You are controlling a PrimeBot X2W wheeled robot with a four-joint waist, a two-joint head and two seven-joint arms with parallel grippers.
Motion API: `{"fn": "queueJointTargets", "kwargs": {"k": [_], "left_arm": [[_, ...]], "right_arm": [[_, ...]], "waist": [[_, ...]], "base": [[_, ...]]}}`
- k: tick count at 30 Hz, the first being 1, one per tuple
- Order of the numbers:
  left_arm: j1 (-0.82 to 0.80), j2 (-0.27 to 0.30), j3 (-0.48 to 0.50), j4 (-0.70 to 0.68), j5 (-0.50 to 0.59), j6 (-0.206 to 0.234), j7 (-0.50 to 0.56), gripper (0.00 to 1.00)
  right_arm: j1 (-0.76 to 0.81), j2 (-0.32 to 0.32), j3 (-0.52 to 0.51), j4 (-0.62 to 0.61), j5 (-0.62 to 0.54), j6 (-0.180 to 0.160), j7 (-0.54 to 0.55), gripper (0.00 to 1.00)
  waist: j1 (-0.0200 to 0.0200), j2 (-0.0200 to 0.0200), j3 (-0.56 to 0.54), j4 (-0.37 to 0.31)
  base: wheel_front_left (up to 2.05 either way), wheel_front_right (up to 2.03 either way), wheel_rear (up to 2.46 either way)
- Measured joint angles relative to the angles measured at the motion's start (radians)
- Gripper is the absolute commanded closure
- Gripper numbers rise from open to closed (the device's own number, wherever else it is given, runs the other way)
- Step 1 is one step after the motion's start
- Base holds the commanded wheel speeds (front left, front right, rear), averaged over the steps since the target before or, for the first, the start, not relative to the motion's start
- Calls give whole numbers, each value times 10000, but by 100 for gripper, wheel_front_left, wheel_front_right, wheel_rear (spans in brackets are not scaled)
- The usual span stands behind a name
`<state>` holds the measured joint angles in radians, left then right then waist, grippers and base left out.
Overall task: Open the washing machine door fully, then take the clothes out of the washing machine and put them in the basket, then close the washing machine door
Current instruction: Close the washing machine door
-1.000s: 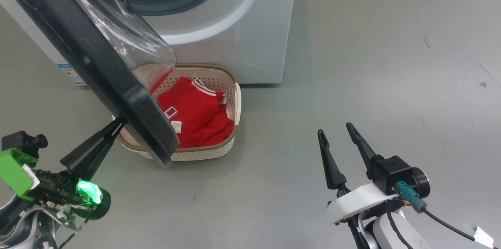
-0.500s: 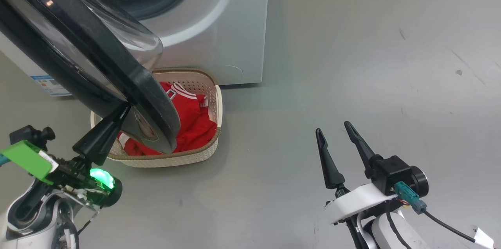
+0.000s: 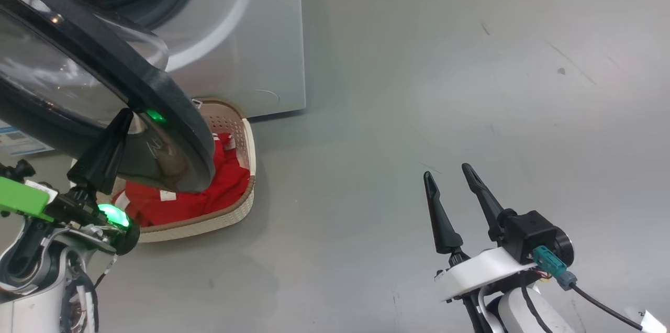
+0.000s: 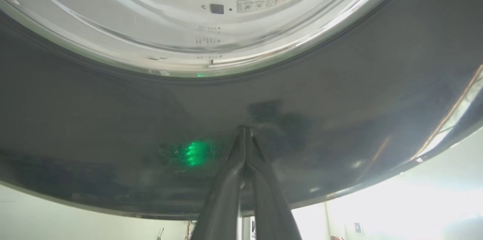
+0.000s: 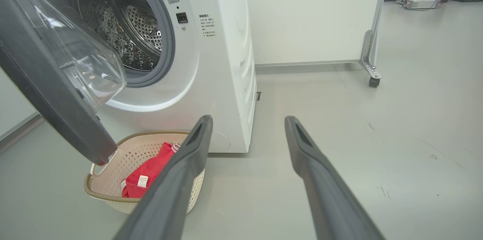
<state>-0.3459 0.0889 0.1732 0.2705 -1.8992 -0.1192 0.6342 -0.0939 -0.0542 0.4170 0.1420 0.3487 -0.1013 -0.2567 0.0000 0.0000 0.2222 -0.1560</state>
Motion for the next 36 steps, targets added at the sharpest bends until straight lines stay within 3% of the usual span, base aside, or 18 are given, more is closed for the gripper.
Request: {"fn": "queueJointTargets", "kwargs": {"k": [19,36], "left_arm": [[-810,-205,226,604,704,-4,-1620,100],[-775,-418,-575,1267,890,-8,-1277,100]], "right_arm": [[680,56,-589,-339,205,-148,0,0],[681,65,-965,-654,79,-159,0,0]], "waist": [[0,0,68,-1592],[0,0,-197,-903]], "base": [[0,0,0],[0,0,0]]}}
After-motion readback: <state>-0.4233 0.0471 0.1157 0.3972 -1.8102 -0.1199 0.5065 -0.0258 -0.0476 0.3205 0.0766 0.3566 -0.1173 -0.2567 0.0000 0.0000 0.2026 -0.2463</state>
